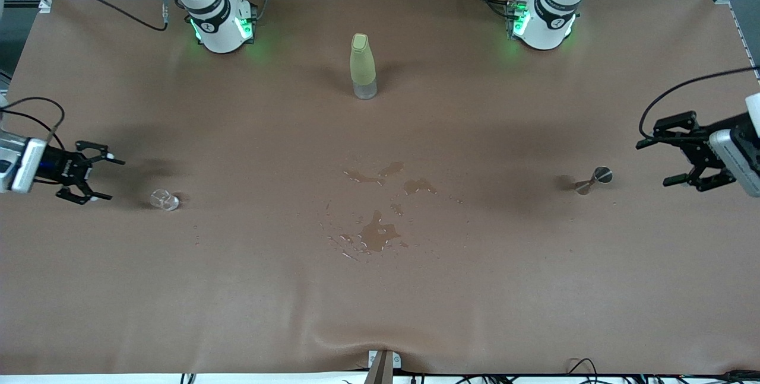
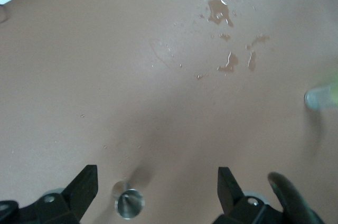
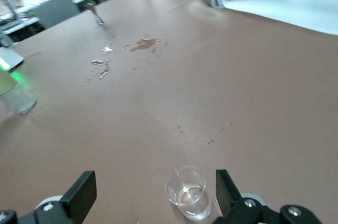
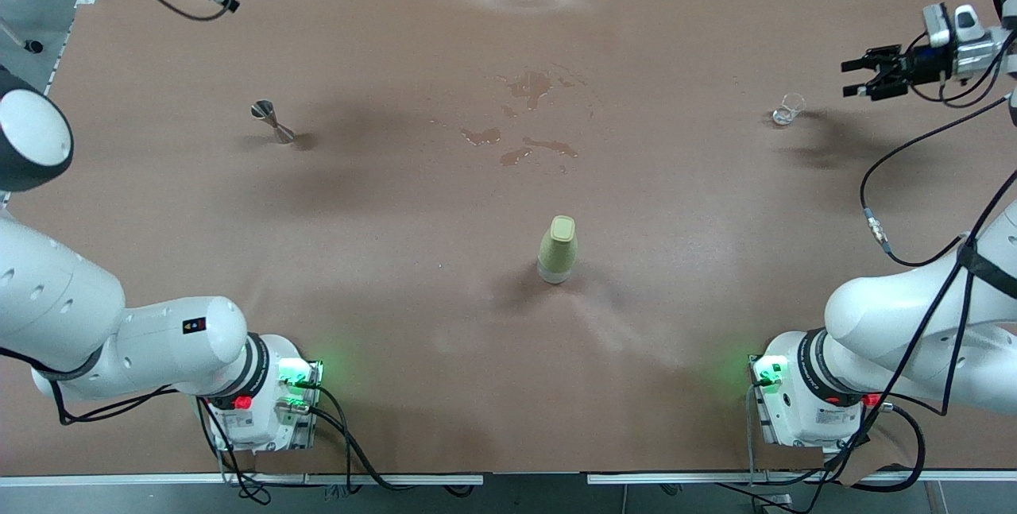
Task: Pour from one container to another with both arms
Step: 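Lower the right gripper to the beaker while the left gripper reaches the jigger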
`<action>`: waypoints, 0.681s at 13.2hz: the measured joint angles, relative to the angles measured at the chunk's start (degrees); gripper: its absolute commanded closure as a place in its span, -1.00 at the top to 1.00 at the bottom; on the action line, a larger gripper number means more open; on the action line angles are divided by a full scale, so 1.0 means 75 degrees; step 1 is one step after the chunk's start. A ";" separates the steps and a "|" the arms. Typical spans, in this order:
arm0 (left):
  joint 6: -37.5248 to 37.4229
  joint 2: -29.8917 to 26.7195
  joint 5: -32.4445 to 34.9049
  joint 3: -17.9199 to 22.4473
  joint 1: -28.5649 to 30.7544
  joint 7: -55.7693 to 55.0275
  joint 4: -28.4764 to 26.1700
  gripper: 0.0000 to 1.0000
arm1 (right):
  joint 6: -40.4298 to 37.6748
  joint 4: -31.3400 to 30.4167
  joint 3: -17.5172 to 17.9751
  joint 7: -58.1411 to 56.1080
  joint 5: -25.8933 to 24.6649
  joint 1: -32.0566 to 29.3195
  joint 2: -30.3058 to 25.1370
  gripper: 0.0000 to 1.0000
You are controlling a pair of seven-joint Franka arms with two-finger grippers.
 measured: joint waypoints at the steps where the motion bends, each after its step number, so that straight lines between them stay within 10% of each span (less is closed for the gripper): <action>1: -0.0001 0.0226 -0.0125 0.0004 0.0176 0.0648 0.0001 1.00 | -0.0140 0.0159 0.0008 -0.0357 0.0136 -0.0001 0.0260 1.00; 9: -0.0159 0.2269 -0.1701 0.0004 0.1587 0.5633 0.0000 1.00 | -0.0896 0.0934 0.0033 -0.2247 0.0865 -0.0023 0.1516 1.00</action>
